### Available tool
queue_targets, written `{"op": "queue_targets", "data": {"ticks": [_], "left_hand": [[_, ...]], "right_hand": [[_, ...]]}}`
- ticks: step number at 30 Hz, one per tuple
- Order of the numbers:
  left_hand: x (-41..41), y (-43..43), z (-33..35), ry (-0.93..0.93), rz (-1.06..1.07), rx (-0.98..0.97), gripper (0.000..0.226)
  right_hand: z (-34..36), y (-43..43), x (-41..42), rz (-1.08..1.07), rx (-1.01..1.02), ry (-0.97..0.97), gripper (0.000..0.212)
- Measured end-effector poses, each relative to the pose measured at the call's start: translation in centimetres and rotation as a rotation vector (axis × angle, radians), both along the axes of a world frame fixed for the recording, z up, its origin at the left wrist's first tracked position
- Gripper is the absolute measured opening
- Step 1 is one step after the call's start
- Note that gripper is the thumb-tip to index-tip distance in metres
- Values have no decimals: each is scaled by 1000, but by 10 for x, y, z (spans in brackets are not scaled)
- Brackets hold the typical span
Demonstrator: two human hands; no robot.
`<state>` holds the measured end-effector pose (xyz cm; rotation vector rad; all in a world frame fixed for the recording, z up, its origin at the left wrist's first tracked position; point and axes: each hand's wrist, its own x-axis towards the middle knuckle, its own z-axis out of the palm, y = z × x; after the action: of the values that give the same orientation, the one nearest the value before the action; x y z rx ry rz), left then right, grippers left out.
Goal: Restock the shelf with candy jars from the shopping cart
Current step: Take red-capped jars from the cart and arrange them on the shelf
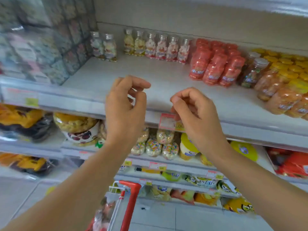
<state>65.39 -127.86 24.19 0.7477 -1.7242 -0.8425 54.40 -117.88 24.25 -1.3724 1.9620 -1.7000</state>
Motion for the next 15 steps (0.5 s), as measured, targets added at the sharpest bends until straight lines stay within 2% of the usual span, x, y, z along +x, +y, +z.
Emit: {"op": "queue_targets", "data": {"ticks": [2, 4, 7, 12, 15], "left_hand": [[47, -3, -31, -3, 78, 31, 29], [95, -6, -71, -104, 159, 95, 27], [171, -8, -142, -292, 273, 327, 29], [280, 14, -242, -712, 229, 636, 21], [327, 28, -288, -885, 188, 707, 23]], "right_hand": [[-25, -9, 38, 134, 73, -36, 13], [-59, -19, 75, 234, 175, -72, 13], [-122, -33, 128, 378, 387, -129, 12], [-222, -44, 197, 607, 843, -33, 5], [-273, -47, 224, 654, 1074, 29, 15]]}}
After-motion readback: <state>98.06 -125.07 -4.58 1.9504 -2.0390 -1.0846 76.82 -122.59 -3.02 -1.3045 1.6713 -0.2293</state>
